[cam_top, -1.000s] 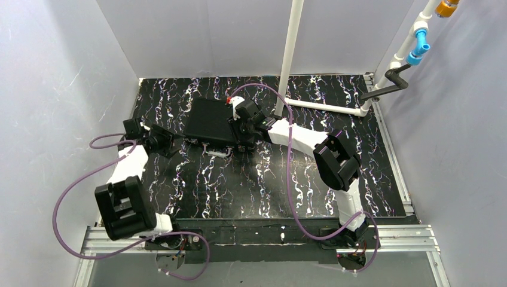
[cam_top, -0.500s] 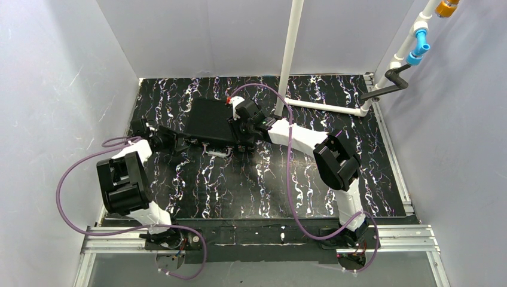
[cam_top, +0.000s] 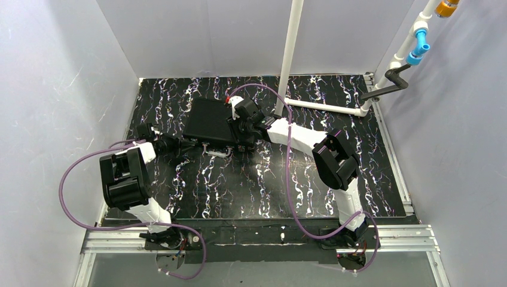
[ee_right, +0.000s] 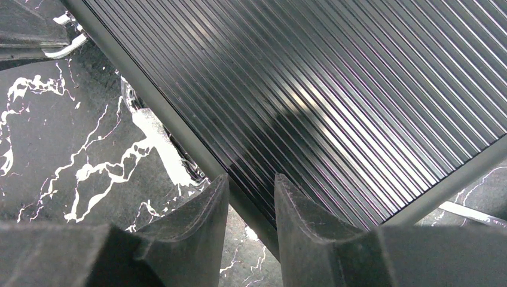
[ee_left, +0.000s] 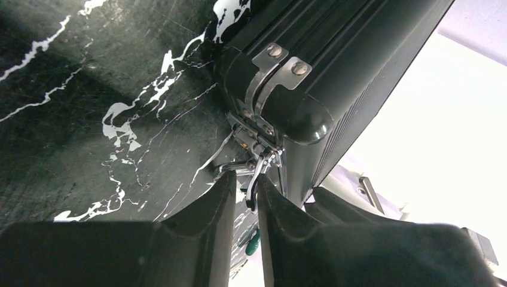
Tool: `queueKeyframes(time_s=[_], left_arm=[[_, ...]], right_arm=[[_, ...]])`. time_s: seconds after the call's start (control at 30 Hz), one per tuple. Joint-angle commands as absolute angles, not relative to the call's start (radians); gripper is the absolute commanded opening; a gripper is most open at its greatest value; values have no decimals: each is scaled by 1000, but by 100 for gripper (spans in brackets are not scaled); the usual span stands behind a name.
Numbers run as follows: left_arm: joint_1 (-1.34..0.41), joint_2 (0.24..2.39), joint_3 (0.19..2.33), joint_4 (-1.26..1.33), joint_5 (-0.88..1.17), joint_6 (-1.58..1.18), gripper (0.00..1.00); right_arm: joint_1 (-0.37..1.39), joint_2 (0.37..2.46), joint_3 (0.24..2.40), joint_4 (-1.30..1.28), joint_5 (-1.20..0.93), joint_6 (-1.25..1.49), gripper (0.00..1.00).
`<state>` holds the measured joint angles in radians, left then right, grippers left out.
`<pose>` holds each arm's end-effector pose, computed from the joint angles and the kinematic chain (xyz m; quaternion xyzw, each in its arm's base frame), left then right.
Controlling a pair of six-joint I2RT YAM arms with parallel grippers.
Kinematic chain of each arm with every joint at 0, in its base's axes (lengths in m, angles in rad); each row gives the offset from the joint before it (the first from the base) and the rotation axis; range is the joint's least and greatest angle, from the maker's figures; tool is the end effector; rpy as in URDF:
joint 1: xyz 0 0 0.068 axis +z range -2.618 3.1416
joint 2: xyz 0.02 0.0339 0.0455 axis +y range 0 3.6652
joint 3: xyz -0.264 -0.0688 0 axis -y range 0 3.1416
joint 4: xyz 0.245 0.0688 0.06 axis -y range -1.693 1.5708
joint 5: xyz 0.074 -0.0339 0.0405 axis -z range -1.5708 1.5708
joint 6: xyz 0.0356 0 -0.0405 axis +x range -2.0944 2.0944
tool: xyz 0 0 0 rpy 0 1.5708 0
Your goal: Pack up texas hold em set
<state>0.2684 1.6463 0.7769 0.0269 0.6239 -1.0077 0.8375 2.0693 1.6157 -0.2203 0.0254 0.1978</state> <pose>0.3067 0.0628 0.1515 -0.4419 0.7795 -0.3899 0.2125 0.3209 0.3548 0.2236 -0.2781 0.8571 0.2046 0.3824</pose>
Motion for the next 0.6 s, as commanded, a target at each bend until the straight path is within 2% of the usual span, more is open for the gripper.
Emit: queueKeyframes(time_s=[0.0, 0.27, 0.43, 0.57], left_arm=[[265, 1661, 709, -44, 558, -982, 20], [264, 1698, 661, -52, 470, -957, 37], [263, 1700, 722, -88, 463, -903, 41], [263, 1614, 747, -160, 421, -847, 45]], right_arm=[[834, 2144, 1595, -386, 8, 197, 41], [836, 2146, 1579, -387, 8, 200, 41], [838, 2141, 1577, -394, 10, 198, 41], [837, 2141, 1582, -401, 10, 199, 41]])
